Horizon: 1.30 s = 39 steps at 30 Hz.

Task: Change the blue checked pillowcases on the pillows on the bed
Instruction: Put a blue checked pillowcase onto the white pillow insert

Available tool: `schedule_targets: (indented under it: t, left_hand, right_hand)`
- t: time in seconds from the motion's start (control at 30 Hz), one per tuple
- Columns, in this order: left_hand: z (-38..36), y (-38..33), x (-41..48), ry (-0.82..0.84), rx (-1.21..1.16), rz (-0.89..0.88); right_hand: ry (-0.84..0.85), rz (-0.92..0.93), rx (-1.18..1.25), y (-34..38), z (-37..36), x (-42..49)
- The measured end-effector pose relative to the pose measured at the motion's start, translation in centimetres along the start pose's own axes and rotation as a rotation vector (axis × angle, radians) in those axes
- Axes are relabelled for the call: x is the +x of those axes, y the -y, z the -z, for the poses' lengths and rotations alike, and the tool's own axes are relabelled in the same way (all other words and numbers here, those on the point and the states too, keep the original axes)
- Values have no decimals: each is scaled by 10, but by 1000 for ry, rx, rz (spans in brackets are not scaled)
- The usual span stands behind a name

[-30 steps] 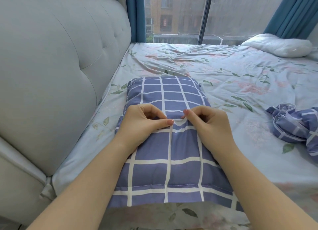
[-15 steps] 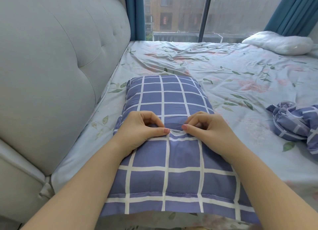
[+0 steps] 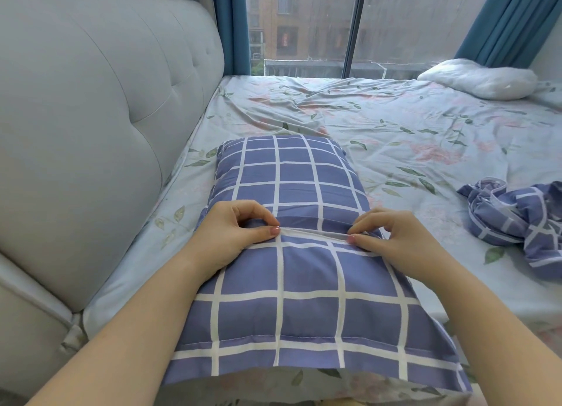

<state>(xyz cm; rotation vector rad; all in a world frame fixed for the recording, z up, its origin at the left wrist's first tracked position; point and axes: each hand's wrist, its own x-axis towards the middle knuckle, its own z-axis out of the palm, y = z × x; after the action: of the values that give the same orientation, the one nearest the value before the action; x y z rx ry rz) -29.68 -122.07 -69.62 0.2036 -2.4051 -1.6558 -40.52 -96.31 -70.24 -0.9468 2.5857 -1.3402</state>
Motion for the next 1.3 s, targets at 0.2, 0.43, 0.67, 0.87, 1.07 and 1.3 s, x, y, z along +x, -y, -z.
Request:
schedule_targets:
  t: [0.2,0.43,0.67,0.87,1.07,1.3]
  left_hand:
    - [-2,0,-1,33,56,-6]
    - [-4,-1,-2,30,61,-28]
    - [-2,-3,-4,64,86,-109]
    - [-1,-2,-4,75,118,-98]
    - [-2,-2,-2,61,157,-45]
    - [3,-5,-4,65,193,-28]
  right_hand:
    - [-19,-184,-76,-16,19,-10]
    - [38,-308,-239,-22,30,-23]
    - [154,-354,-302,-15,28,-25]
    - [77,-364,-355,-18,25,-22]
    - [87,-443,-310,-26,17,-16]
    - [87,-515,-140,-22,25,-22]
